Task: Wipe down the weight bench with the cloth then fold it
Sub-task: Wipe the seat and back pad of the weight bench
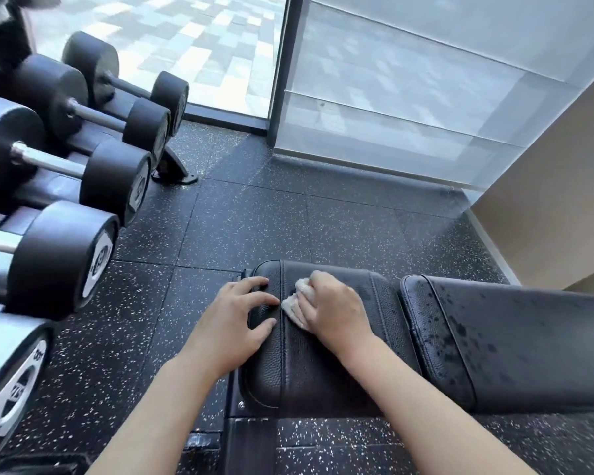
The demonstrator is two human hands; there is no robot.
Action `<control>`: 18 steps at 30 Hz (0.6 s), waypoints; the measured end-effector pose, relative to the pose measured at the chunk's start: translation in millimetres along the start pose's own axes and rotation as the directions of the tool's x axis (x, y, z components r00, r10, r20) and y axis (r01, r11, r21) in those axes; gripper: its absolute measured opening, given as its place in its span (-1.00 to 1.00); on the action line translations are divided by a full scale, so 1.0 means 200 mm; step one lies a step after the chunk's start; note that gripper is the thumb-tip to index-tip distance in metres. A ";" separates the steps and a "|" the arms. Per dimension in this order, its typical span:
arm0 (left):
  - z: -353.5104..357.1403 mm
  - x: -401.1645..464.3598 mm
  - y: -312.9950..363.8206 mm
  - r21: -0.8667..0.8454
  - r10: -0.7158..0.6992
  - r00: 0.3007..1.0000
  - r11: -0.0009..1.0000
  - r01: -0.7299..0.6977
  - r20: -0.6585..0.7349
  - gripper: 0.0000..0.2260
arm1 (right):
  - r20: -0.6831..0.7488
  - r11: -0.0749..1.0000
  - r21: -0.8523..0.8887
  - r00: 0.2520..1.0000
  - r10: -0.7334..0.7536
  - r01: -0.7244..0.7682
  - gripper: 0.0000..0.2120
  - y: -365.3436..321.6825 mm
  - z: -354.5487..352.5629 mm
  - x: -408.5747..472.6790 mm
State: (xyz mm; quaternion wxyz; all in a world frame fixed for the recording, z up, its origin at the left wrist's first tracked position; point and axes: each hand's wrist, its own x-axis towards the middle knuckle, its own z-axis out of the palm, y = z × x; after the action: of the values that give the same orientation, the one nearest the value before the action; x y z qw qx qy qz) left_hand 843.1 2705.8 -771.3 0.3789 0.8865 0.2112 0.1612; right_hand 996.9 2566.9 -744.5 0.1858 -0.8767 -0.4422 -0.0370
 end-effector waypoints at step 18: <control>0.00 -0.05 0.10 0.064 -0.042 0.999 0.997 0.040 0.028 -0.73 | -0.007 0.973 -0.039 0.974 -0.228 0.227 -0.76 -0.01 -0.10 -0.31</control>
State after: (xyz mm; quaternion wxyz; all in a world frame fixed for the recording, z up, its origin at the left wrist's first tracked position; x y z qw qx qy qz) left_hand 839.4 2688.4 -756.9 0.3567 0.8958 0.2290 0.1336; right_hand 959.8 2514.6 -739.4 0.1663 -0.8234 -0.5379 -0.0712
